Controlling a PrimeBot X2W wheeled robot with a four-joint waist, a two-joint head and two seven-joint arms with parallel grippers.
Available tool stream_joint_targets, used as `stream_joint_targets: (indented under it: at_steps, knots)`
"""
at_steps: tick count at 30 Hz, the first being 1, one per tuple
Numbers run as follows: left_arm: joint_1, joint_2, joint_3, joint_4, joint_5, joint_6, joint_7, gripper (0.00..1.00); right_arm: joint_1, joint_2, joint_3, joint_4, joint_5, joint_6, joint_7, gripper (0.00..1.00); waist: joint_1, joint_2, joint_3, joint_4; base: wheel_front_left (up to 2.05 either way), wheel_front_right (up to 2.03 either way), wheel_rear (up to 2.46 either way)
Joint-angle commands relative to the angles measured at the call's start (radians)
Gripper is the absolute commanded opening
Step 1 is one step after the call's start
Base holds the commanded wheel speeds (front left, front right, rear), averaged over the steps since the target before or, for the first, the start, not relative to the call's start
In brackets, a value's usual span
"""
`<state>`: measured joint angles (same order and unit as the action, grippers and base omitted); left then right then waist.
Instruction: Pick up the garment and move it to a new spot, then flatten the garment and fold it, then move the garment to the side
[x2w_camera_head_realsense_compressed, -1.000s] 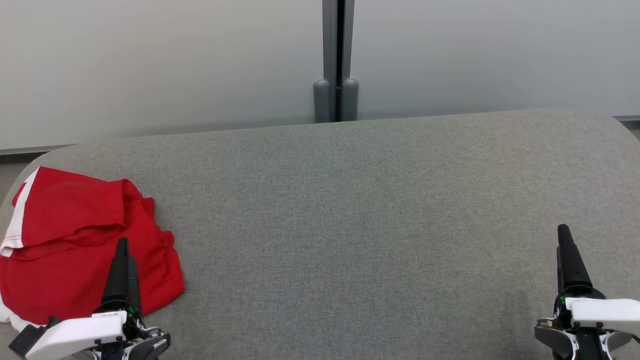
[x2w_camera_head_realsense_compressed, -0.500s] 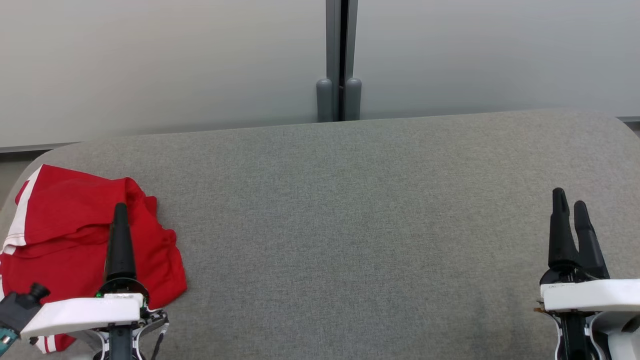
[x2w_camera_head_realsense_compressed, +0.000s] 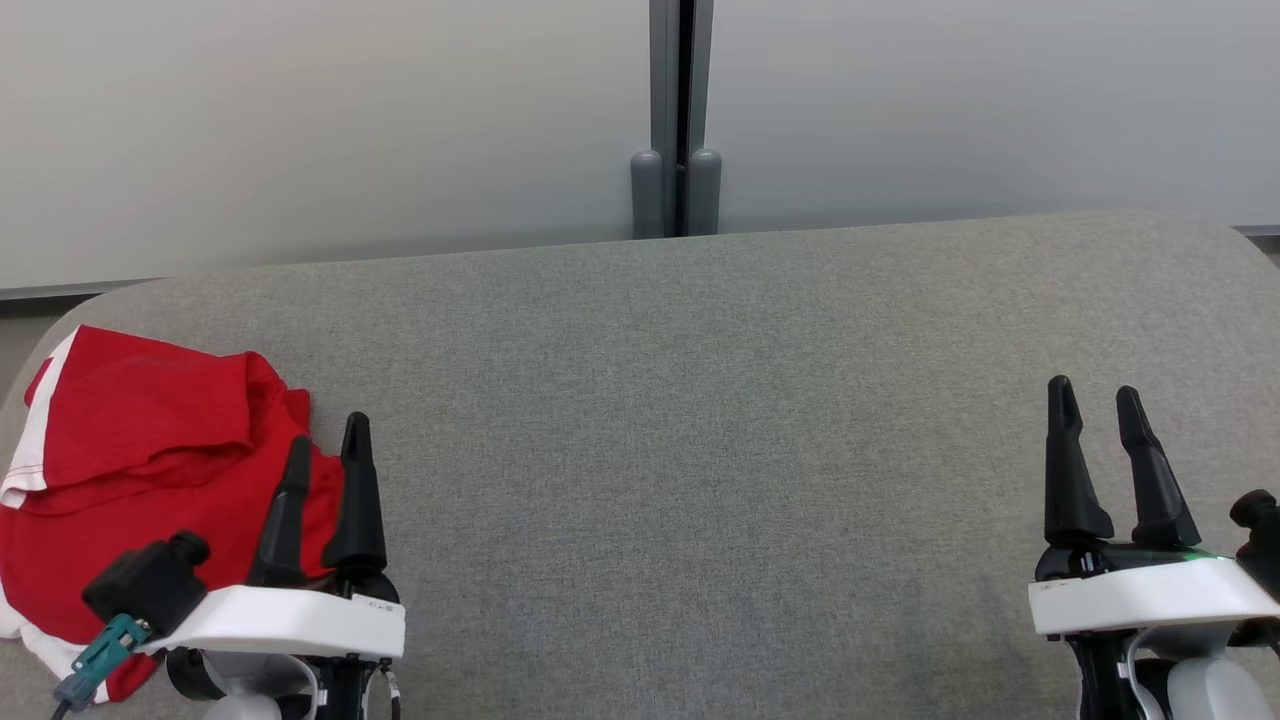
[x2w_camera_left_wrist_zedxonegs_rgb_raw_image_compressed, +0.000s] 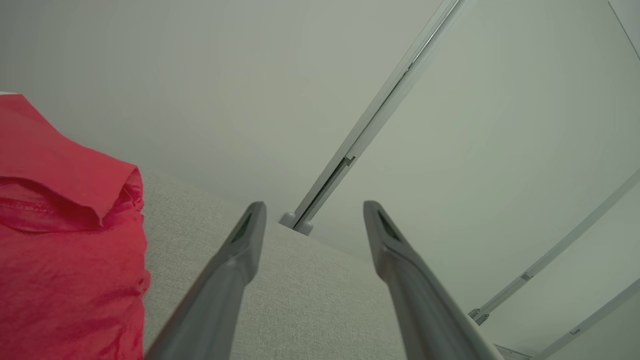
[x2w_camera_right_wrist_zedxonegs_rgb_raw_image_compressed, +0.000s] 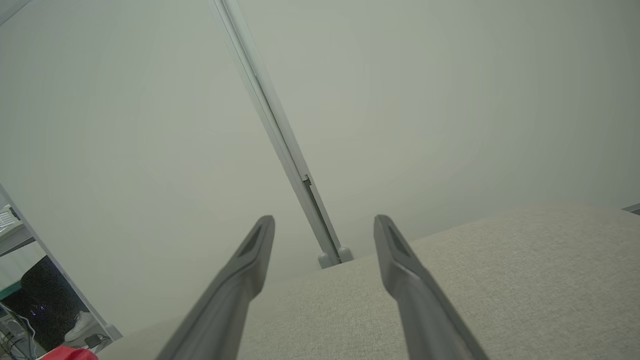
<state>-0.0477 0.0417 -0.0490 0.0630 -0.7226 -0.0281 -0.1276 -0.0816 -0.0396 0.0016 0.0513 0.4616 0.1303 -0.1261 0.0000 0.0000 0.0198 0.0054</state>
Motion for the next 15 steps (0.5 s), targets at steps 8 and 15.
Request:
stream_joint_targets:
  at_steps: [8, 15]
  knots:
    - [-0.015, 0.007, -0.056, -0.011, 0.178, 0.044, -0.029, 1.0, -0.009, -0.01, 0.016, 0.006, -0.142, 0.0, -0.03, 1.0, 0.0, 0.0, 0.005, 0.002, 0.0, 0.0, 0.0]
    - [-0.019, 0.007, -0.098, 0.011, 0.301, 0.065, -0.045, 1.0, -0.011, -0.01, 0.025, 0.019, -0.224, 0.0, -0.048, 1.0, 0.0, 0.0, 0.009, 0.004, 0.0, 0.0, 0.0]
